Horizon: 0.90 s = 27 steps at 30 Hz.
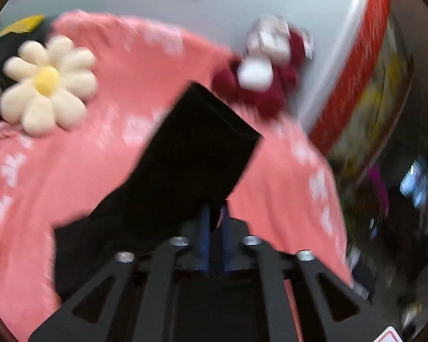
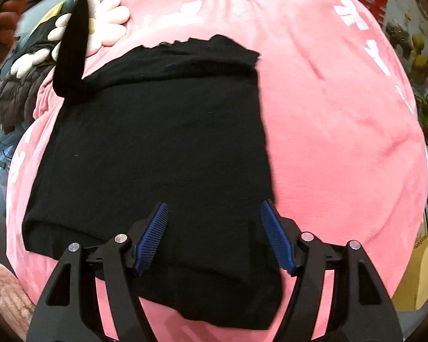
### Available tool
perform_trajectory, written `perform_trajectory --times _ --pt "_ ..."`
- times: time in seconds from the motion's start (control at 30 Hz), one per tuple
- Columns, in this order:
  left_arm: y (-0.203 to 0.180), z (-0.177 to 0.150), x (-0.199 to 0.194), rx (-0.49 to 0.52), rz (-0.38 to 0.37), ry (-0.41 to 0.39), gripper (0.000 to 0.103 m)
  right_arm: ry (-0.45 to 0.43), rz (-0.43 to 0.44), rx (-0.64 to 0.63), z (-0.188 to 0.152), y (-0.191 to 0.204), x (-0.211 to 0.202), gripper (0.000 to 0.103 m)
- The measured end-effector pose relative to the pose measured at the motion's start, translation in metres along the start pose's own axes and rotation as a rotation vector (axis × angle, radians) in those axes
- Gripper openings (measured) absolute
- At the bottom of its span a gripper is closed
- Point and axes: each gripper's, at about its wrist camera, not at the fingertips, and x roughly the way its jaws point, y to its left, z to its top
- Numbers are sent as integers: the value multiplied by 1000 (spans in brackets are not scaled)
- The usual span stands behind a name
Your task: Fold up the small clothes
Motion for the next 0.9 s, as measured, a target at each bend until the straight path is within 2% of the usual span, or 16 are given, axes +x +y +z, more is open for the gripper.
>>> perform_trajectory --times 0.03,0.1,0.17,0.33,0.37,0.43,0.53,0.63,0.8,0.83,0.87,0.9 --pt "-9 -16 14 1 10 35 52 -6 0 10 1 -6 -2 66" --pt "-18 -55 41 -9 34 110 53 -14 -1 26 6 -21 -5 68" --pt "-16 -84 51 -32 54 175 53 -30 -2 39 14 -35 -8 79" --pt "19 -138 35 -106 106 271 57 -64 56 46 72 -53 5 79" --pt "27 -145 27 -114 117 273 57 -76 69 46 88 -52 10 79" --pt "43 -158 8 -117 159 275 64 -97 82 42 126 -47 25 79" --pt "63 -172 -12 -129 206 286 65 -115 86 35 176 -32 57 79" --pt "77 -183 -23 -132 236 317 65 -69 79 55 217 -19 108 79" --pt "94 -191 -38 -167 232 315 65 35 34 141 240 -13 177 79" --pt "98 -192 -40 -174 230 315 65 50 40 159 239 -12 184 77" --pt "101 -194 -42 -179 228 311 65 59 61 171 238 -10 190 52" --pt "105 -195 -43 -179 229 310 66 58 98 159 239 -3 190 37"
